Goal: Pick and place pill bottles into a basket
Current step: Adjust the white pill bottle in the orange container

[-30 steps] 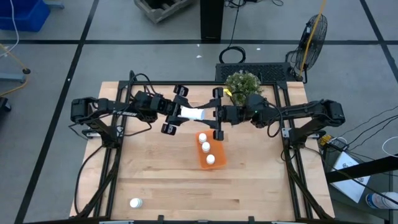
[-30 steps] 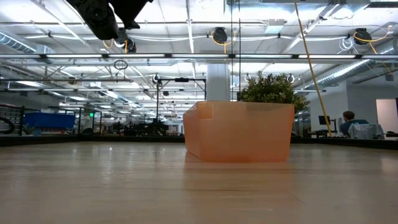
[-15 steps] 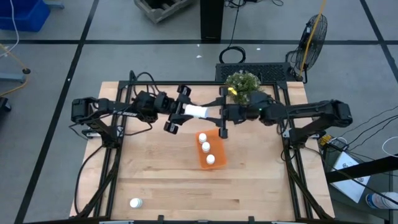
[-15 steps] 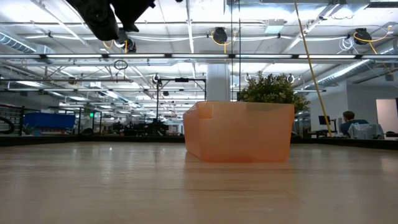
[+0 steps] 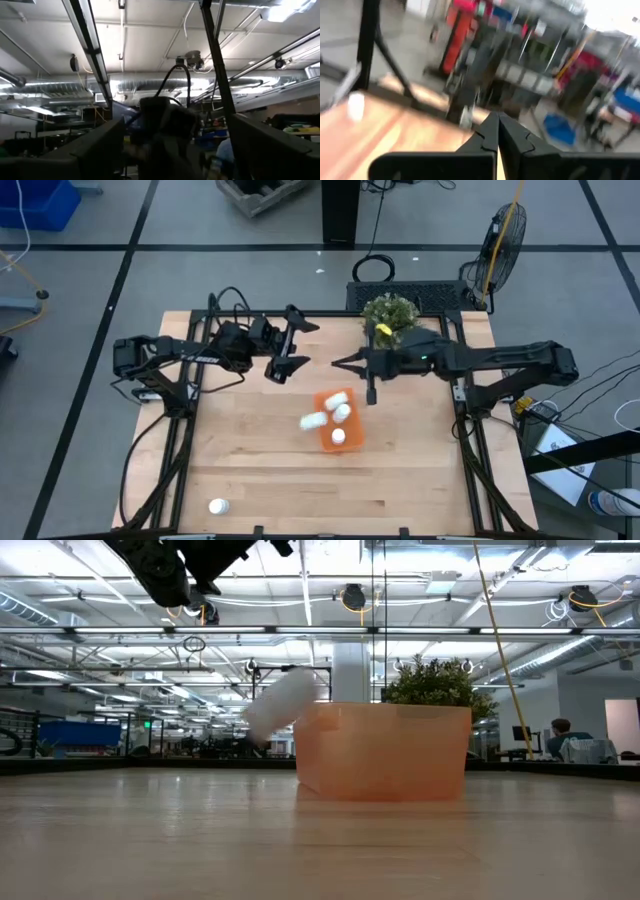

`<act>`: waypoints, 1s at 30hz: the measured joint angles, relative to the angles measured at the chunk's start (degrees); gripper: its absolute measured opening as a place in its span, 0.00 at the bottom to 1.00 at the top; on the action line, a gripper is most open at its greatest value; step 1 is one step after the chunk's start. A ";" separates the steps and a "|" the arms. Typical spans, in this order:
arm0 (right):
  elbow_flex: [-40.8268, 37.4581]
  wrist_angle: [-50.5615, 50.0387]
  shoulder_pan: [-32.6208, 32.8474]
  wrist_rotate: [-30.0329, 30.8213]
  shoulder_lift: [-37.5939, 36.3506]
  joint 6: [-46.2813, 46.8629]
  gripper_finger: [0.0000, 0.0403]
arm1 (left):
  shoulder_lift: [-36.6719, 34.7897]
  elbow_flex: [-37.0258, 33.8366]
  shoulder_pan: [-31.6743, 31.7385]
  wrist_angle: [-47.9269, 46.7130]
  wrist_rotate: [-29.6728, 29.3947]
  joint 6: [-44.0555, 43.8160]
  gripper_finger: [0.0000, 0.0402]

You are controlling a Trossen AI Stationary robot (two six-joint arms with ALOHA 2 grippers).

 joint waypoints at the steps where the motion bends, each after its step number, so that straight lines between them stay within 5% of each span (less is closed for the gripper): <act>1: -0.08 -1.96 0.00 0.94 0.14 0.10 0.01 | 0.00 0.02 0.12 0.20 0.30 -0.53 0.88; 7: -0.86 -11.25 -0.04 0.96 -0.67 5.22 0.00 | -0.05 0.02 2.63 -0.87 7.37 -8.03 0.82; 12: -6.73 -13.54 0.70 -1.74 -1.72 12.31 0.00 | -0.07 0.04 4.93 -15.55 12.57 -9.30 0.78; 18: -13.00 -14.92 0.68 -2.83 -0.03 15.57 0.00 | -0.02 0.04 5.39 -38.78 10.92 2.01 0.74; 26: -13.13 -18.51 1.47 -0.48 2.96 14.50 0.00 | -0.08 0.09 3.87 -53.35 9.21 7.27 0.74; 30: -13.13 -18.42 1.90 -0.24 2.90 14.37 0.00 | -0.60 0.10 1.77 -66.19 3.84 13.72 0.72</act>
